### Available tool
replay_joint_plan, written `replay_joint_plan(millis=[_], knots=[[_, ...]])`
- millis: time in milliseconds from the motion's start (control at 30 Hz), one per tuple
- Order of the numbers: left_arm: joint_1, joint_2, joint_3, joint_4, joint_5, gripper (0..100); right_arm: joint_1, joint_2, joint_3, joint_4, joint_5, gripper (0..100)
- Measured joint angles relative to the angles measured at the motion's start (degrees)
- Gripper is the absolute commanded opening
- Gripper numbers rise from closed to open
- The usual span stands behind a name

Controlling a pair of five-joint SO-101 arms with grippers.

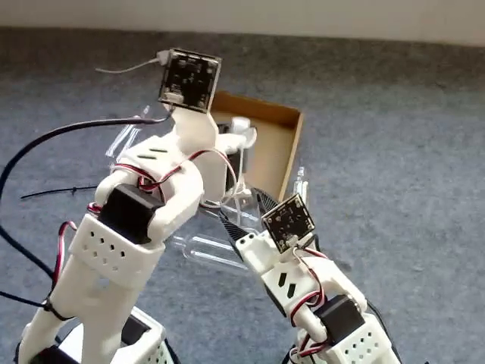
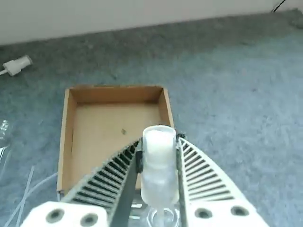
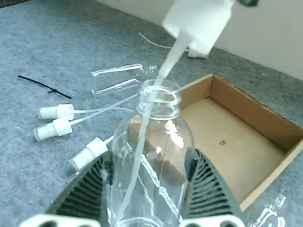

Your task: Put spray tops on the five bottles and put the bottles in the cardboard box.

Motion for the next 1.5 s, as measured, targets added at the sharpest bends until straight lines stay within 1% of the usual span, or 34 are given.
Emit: replay_joint_plan(millis=[133, 300, 467, 567, 667, 733, 867, 967, 1167, 1300, 1500], knots=[[0.4, 0.0, 0.0, 4.7, -1.4, 6, 0.0, 0.0, 0.0, 0.0, -0.5, 0.4], [0.9, -0.1, -0.1, 10.0, -1.4, 6, 0.0, 0.1, 0.1, 0.0, -0.5, 0.4], [0.9, -0.7, -0.2, 13.3, -1.4, 6, 0.0, 0.1, 0.2, 0.1, -0.5, 0.4], [0.9, -0.7, -0.2, 14.9, -1.8, 12, 0.0, 0.1, 0.2, 0.1, -0.5, 0.4], [0.9, -0.7, -0.3, 16.4, -6.6, 20, 0.0, 0.2, 0.2, 0.1, -0.5, 0.4], [0.8, -1.1, -0.3, 17.1, -9.7, 24, 0.1, 0.1, 0.1, 0.0, -0.5, 0.4], [0.4, -0.9, -0.4, 18.5, -13.0, 27, 0.2, 0.0, 0.1, -0.2, -0.6, 0.4], [0.6, -0.9, -4.7, 20.1, -13.9, 27, 0.2, -0.2, 0.0, -0.2, -0.6, 0.4], [0.4, -1.0, -18.4, 24.7, -13.9, 27, 0.2, -0.2, 0.0, -0.2, -0.6, 0.4], [0.1, -1.1, -22.2, 25.0, -14.0, 27, 0.2, -0.2, 0.0, -0.2, -0.6, 0.4], [-7.0, 2.1, -17.5, 19.5, -14.0, 27, 0.2, -0.2, 0.0, -0.2, -0.6, 0.4]])
